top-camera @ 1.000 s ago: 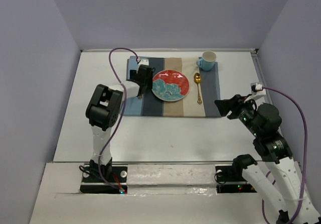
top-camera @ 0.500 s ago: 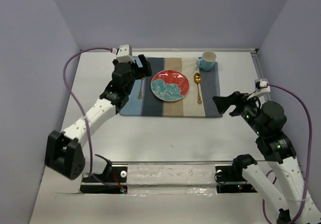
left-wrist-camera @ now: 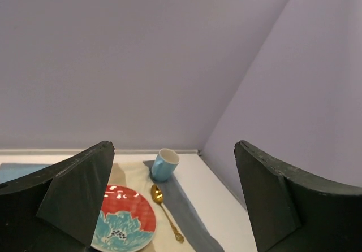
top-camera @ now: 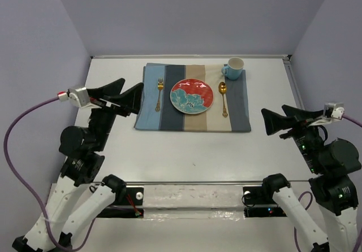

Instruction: Set the dinner table for one person

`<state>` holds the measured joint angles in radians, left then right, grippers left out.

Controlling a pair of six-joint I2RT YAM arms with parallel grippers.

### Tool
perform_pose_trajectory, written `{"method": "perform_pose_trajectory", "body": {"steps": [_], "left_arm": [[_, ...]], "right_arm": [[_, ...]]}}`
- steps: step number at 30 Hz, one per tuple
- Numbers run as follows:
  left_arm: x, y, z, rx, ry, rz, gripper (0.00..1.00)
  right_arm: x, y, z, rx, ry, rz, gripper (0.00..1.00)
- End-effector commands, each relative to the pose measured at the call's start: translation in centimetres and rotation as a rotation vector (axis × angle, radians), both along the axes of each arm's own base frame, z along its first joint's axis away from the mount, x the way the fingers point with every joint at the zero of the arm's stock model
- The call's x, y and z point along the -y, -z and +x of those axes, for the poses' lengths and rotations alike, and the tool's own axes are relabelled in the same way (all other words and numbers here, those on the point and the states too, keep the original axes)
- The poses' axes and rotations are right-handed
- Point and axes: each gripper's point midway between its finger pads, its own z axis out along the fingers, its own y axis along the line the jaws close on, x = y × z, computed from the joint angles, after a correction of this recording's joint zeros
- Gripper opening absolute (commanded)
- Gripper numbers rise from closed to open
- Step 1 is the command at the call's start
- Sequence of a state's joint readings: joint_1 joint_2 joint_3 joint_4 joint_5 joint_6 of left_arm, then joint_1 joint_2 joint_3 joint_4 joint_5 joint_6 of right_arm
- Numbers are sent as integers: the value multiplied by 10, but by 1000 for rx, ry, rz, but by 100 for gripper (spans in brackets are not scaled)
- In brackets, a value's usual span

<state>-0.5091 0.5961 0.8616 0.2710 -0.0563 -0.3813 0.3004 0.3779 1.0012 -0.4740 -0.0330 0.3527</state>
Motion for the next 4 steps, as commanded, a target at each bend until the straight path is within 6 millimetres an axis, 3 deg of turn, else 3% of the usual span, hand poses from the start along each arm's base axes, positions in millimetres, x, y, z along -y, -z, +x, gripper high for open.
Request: {"method": "perform_pose_trajectory", "body": {"steps": [1, 4], "left_arm": [[4, 13, -7, -24, 29, 61, 99], [7, 24, -3, -48, 34, 85, 99]], "right_arm": [[7, -13, -10, 42, 20, -20, 100], [7, -10, -8, 29, 23, -24, 100]]}}
